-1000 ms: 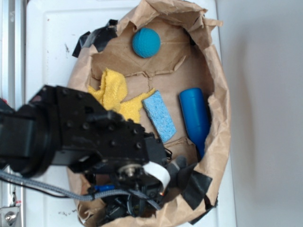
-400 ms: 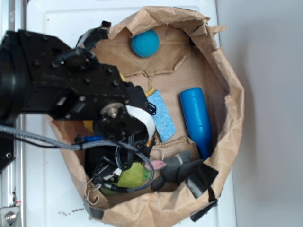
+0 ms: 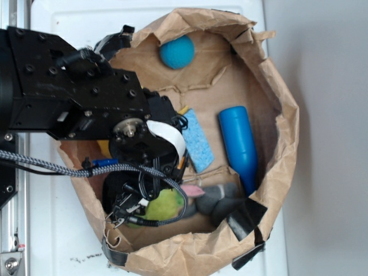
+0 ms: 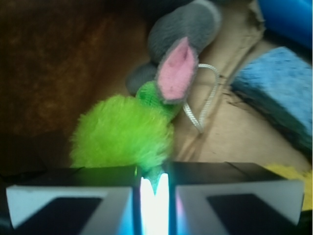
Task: Grab the green animal.
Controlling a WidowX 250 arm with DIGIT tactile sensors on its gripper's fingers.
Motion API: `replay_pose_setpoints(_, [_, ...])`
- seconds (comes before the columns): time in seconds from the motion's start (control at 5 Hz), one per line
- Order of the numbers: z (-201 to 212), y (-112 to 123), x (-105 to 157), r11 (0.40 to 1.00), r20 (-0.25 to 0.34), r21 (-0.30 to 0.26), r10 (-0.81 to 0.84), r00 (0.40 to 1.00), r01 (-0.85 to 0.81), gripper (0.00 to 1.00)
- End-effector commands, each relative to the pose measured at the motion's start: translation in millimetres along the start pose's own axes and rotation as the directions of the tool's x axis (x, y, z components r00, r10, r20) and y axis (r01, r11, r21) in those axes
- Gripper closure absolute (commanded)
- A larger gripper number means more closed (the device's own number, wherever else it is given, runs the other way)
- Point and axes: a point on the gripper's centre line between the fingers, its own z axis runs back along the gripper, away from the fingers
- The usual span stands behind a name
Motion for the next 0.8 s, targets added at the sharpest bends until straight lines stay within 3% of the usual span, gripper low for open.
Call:
replay_pose_setpoints(0.0, [50, 5, 10, 0.994, 0.096, 0.081, 0.067, 0.993, -0.075, 1.0])
replay_pose_setpoints(0.4, [102, -13, 20, 0.98, 0.136, 0.166, 0.086, 0.987, -0.109, 1.0])
replay_pose_setpoints(0.6, [116, -26, 12, 0.954, 0.149, 0.279, 0.074, 0.986, -0.113, 1.0])
